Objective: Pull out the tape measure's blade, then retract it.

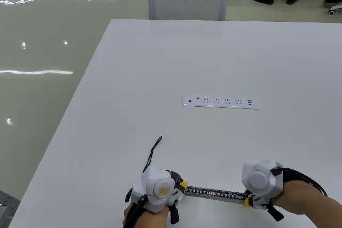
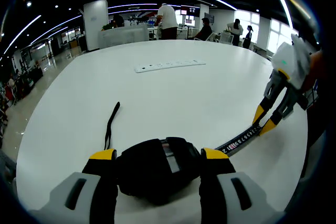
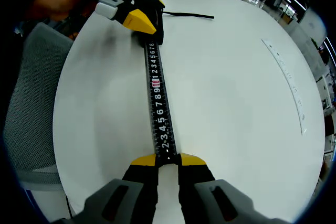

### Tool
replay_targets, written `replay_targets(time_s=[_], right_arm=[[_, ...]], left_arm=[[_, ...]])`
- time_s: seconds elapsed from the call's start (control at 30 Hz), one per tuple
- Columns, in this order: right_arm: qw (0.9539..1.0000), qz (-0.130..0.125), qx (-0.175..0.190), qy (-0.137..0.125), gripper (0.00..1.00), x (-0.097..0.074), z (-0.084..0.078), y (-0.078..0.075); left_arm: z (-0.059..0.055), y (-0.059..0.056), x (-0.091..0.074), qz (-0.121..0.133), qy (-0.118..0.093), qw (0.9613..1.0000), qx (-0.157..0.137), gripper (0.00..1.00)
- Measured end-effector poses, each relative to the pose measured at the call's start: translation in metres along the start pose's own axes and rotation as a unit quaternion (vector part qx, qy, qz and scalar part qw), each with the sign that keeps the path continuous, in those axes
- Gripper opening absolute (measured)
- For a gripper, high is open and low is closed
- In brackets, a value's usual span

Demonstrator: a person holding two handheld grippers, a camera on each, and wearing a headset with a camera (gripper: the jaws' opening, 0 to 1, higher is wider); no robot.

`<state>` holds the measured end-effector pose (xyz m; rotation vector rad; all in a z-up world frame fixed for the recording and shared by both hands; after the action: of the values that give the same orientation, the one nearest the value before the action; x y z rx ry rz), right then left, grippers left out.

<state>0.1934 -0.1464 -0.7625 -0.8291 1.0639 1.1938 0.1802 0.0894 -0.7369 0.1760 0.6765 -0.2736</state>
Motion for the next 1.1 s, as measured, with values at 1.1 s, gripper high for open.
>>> replay_targets(time_s=[1.1], right_arm=[[1.0000,0.002,-0.009,-0.001,0.13,0.006,0.011,0.003]], left_arm=[[-0.005,0.005,0.009,0.000,0.003,1.0000,-0.002,0.59]])
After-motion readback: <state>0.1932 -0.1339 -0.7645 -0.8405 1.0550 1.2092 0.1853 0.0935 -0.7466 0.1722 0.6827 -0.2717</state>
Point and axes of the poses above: the centre of the closed fingertips' face, and the gripper's own axes: x roughly forward along the fingers, y roughly to its left, z roughly out of its top, the point moved 5 cm from there along -x, roughly backward along the fingers, and after that the axes turned 4 degrees about x, right-handed, at the moved point
